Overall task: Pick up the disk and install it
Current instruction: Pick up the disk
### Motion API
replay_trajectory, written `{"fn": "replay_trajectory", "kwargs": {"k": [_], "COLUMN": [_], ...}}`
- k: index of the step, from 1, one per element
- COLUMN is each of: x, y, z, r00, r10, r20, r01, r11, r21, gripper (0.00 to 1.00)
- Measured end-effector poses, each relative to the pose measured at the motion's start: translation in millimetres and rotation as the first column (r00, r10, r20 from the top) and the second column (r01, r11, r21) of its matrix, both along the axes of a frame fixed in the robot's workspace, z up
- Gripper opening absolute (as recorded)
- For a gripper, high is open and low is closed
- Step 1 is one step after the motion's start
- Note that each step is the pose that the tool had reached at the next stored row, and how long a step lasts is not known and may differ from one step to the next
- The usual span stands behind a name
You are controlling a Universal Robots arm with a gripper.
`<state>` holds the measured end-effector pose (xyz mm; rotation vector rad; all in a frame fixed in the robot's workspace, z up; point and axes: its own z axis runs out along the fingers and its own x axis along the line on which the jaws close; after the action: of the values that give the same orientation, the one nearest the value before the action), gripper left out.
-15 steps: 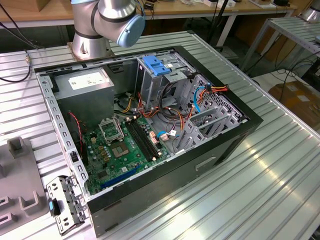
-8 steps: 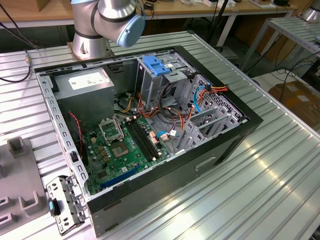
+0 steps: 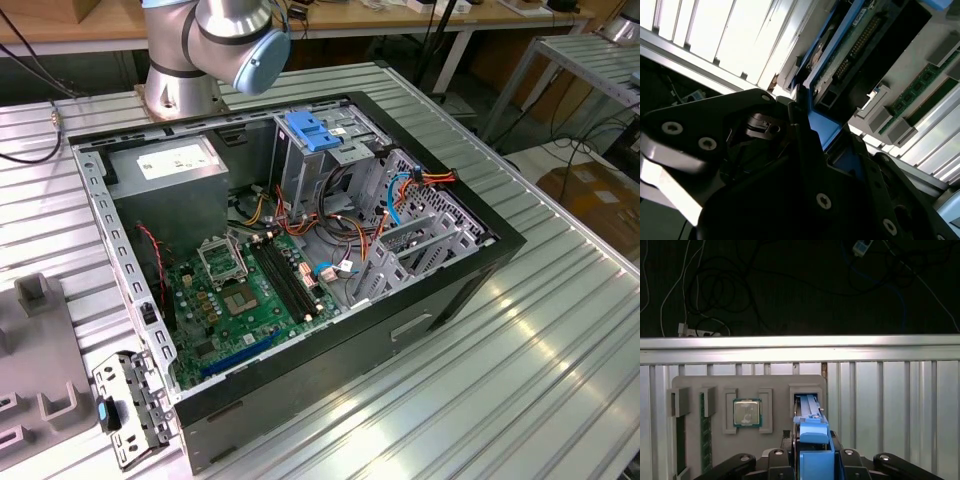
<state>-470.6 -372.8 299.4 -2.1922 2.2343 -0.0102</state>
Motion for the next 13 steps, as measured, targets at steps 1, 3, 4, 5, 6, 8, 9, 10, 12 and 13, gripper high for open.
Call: {"fn": "replay_trajectory", "kwargs": {"k": [1,3,4,5,6,8,9,10,12,13], "x": [0.0,0.0,0.0,0.0,0.0,0.0,0.0,0.0,0.0,0.0], "y": [0.0,0.0,0.0,0.0,0.0,0.0,0.0,0.0,0.0,0.0], "z": [1.4,3.6,6.1,8.0,9.4,11.4,12.4,13.7,16.1,17.3], "r00": [1.0000,1.0000,1.0000,1.0000,1.0000,1.0000,1.0000,1.0000,1.0000,1.0000], "r10": [0.000,0.000,0.000,0.000,0.000,0.000,0.000,0.000,0.000,0.000], "r20": [0.0001,0.0000,0.0000,0.0001,0.0002,0.0002,0.0002,0.0003,0.0003,0.0003], "r01": [0.000,0.000,0.000,0.000,0.000,0.000,0.000,0.000,0.000,0.000], "r11": [1.0000,1.0000,1.0000,1.0000,1.0000,1.0000,1.0000,1.0000,1.0000,1.0000], "r21": [-0.0006,-0.0012,-0.0020,-0.0026,-0.0032,-0.0039,-0.0042,-0.0045,-0.0050,-0.0052], "gripper": [0.37,0.37,0.37,0.37,0.37,0.37,0.37,0.37,0.37,0.37]}}
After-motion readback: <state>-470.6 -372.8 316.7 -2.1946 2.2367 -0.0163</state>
